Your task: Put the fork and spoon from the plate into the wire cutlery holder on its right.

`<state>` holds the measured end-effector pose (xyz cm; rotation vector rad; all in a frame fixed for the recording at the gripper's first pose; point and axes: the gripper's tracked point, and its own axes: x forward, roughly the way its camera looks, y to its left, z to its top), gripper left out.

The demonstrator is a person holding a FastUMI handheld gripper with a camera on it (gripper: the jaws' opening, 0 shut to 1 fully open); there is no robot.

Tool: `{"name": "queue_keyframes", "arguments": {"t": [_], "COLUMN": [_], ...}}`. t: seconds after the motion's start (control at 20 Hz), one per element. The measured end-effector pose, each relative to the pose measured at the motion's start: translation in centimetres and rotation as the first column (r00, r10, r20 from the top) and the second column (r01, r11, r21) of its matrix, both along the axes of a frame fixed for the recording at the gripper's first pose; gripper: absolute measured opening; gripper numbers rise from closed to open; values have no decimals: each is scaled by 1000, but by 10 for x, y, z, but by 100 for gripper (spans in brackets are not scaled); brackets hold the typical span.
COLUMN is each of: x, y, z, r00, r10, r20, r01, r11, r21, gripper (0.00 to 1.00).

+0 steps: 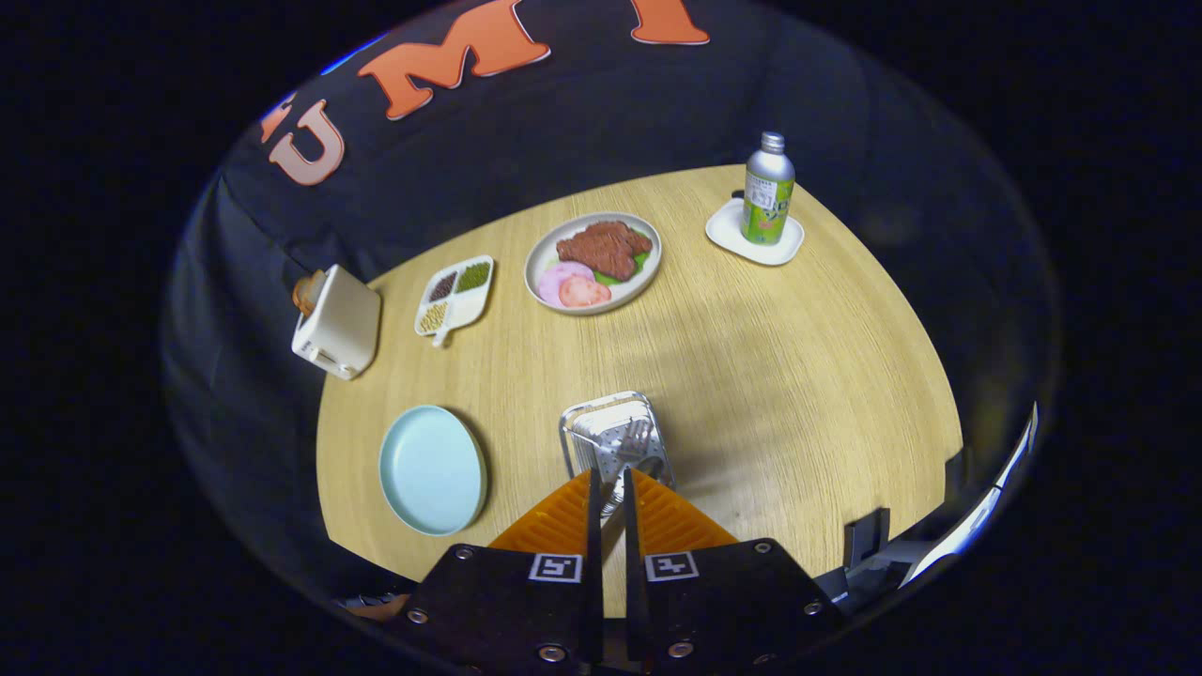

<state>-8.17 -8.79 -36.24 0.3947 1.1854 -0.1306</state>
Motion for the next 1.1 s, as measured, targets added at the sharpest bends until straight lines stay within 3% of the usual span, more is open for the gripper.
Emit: {"name": "queue_keyframes", "arguments": {"t": [0.15, 0.3, 0.65, 0.95, 1.1], "x": [40, 76, 125, 139, 143], "y": [-6, -14, -13, -14, -9], "z": [39, 90, 207, 281, 296], "r00": [981, 923, 686, 490, 445], "r10": [-3, 4, 90, 182, 219], "r20": [191, 386, 722, 853, 869], "r01": [10, 38, 132, 228, 252], "r11": [999, 994, 960, 917, 900], "r21": [-33, -100, -245, -326, -356], "gripper": [22, 36, 79, 92, 94]}}
